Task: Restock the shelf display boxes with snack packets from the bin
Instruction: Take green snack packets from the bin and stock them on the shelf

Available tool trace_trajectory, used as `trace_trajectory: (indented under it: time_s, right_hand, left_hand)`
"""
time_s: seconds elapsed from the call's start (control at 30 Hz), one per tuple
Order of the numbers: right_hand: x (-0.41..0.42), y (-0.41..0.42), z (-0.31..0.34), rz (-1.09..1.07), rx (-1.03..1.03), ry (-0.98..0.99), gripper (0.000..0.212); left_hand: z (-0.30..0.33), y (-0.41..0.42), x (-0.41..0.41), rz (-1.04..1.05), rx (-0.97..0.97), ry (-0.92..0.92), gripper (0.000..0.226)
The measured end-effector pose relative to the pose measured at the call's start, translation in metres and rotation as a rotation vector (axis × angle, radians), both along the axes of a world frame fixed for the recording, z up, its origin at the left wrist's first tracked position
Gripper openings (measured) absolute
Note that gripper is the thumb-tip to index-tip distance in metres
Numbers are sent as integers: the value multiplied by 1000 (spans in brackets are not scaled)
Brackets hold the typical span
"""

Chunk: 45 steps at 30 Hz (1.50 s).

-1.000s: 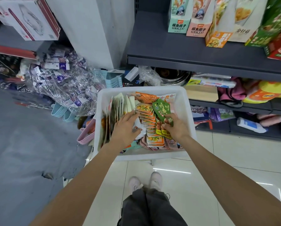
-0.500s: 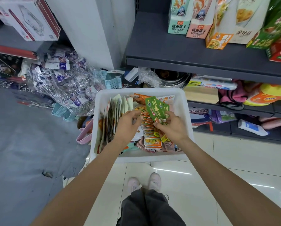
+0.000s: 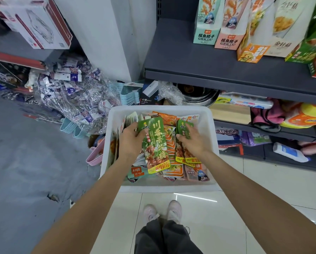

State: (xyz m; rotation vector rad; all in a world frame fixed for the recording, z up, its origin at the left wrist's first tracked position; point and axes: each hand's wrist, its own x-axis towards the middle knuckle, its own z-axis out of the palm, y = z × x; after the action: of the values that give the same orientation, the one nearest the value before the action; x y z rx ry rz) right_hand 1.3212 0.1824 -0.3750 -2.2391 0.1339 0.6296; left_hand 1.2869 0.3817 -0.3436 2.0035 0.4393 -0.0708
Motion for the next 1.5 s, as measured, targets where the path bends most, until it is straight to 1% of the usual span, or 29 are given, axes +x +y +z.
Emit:
trace_trajectory:
  time_s: [0.07, 0.1, 0.17, 0.23, 0.27, 0.3, 0.33, 0.43, 0.5, 0.63, 0.73, 0.77, 0.83, 0.87, 0.9, 0.97, 1.0, 1.03, 1.07, 1.13, 1.17, 1.2, 1.23, 1.3, 1.33, 1.4, 1.43, 1.47, 1.5]
  right_hand:
    - [4, 4, -9, 7, -35, 56, 68]
    - [4, 5, -11, 15, -68, 67, 62]
    - [1, 3, -13, 24, -135, 47, 49]
    - [-4, -2, -12, 16, -168, 9, 43]
    - [-6, -4, -12, 16, -165, -17, 42]
    - [-9, -5, -11, 21, -165, -37, 43]
    - [-10, -6, -12, 25, -172, -48, 45]
    - [-9, -4, -11, 23, -215, -2, 56]
    - [-8, -3, -10, 29, -229, 16, 58]
    - [-7, -3, -11, 1, -266, 22, 58]
    - [-5, -4, -12, -29, -273, 27, 65]
    - [-4, -4, -10, -35, -283, 31, 69]
    - [-4, -2, -7, -72, -287, 16, 77]
    - [-4, -1, -8, -97, -284, -2, 80]
    - [-5, 0, -7, -120, -287, -24, 80]
    - [-9, -1, -5, -180, -282, -94, 67]
    - [-11, -2, -4, -229, -249, -127, 58]
    - [-14, -3, 2, -279, -196, -146, 50]
    - [-16, -4, 8, -311, -139, -166, 43]
    - [-19, -6, 26, -302, -47, -204, 29]
    - [-21, -7, 33, -280, -11, -227, 21]
    - [-22, -9, 40, -264, 24, -247, 11]
    - [-23, -11, 48, -250, 61, -272, 14]
    - [-23, -20, 62, -244, 111, -316, 35]
    - [-23, -26, 71, -257, 127, -331, 39]
    - [-20, -40, 91, -276, 156, -379, 44]
    - [-19, -49, 101, -282, 165, -403, 45]
    - [-16, -59, 110, -285, 170, -422, 44]
    - [-13, -70, 119, -281, 173, -450, 41]
  left_hand:
    - [-2, 1, 0, -14, 24, 7, 11]
    - [-3, 2, 0, -13, 13, 22, 11]
    - [-6, 4, -2, -24, 4, 41, 14]
    - [-8, 7, -5, -39, -40, 53, 18]
    - [-8, 8, -6, -31, -56, 61, 26]
    - [-10, 10, -7, -25, -60, 80, 34]
    - [-11, 11, -7, -32, -62, 91, 35]
    - [-4, 8, -8, -48, -77, 99, 17]
    - [-2, 6, -7, -45, -81, 103, 16]
    - [-1, 8, -10, -44, -99, 110, 27]
    - [1, 11, -14, -34, -115, 97, 40]
    - [3, 11, -16, -28, -120, 95, 41]
    - [6, 13, -19, -37, -126, 72, 22]
    - [8, 13, -20, -32, -132, 56, 19]
    - [7, 15, -21, -13, -142, 50, 28]
    - [8, 18, -25, 11, -168, 40, 52]
    - [11, 18, -27, 23, -167, 28, 53]
    - [17, 16, -30, 36, -165, 18, 46]
    - [21, 14, -32, 44, -160, 4, 32]
    - [32, 9, -34, 44, -156, -42, 5]
    - [37, 6, -34, 46, -151, -59, 5]
    - [40, 5, -32, 46, -136, -68, 9]
    - [46, 2, -30, 39, -124, -75, 12]
    - [61, -6, -25, 16, -108, -118, 3]
    - [71, -12, -21, 19, -119, -145, 6]
    - [88, -26, -14, 18, -136, -181, 11]
    - [96, -33, -10, 7, -126, -194, 8]
    - [102, -41, -4, -10, -101, -219, 4]
    - [110, -49, 2, -29, -70, -252, 6]
